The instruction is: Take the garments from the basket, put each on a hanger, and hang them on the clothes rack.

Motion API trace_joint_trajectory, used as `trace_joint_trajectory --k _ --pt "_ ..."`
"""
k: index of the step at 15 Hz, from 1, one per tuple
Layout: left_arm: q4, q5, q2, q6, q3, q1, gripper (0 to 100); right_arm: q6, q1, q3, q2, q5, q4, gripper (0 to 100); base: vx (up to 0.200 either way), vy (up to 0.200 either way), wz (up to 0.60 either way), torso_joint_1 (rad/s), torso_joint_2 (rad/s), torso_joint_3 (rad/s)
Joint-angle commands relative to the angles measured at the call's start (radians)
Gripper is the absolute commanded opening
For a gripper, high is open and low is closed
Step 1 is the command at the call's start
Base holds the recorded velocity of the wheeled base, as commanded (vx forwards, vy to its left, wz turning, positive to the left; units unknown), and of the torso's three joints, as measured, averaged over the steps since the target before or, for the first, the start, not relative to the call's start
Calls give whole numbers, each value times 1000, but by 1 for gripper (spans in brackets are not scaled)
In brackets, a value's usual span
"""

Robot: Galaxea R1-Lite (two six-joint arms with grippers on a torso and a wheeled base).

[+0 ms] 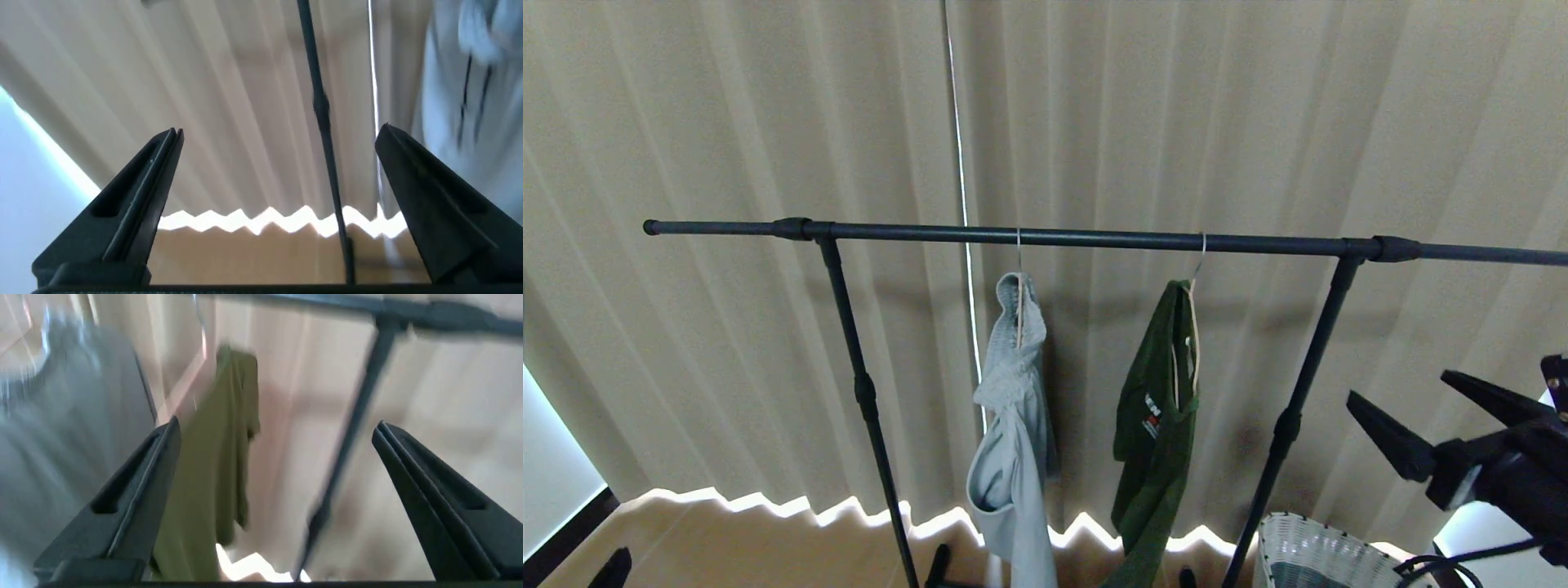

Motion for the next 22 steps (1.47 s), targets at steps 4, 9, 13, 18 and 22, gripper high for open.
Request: trace_joint_trajectory --k 4,9,13,18,22 --pt "337 8 -375 -200 3 25 100 1 -50 55 -500 7 612 100 0 0 0 0 0 0" --pt "339 -110 -376 -285 3 25 100 -1 -67 49 -845 -29 1000 100 0 0 0 0 0 0" --pt "339 -145 -376 -260 3 23 100 -2 -116 -9 -1060 -50 1238 100 0 0 0 0 0 0" --pt "339 -243 -396 -196 3 -119 100 -1 -136 -17 -1183 -99 1259 100 0 0 0 0 0 0" --pt "334 -188 -469 -219 3 -87 100 41 -153 -5 -1184 -102 1241 100 0 0 0 0 0 0"
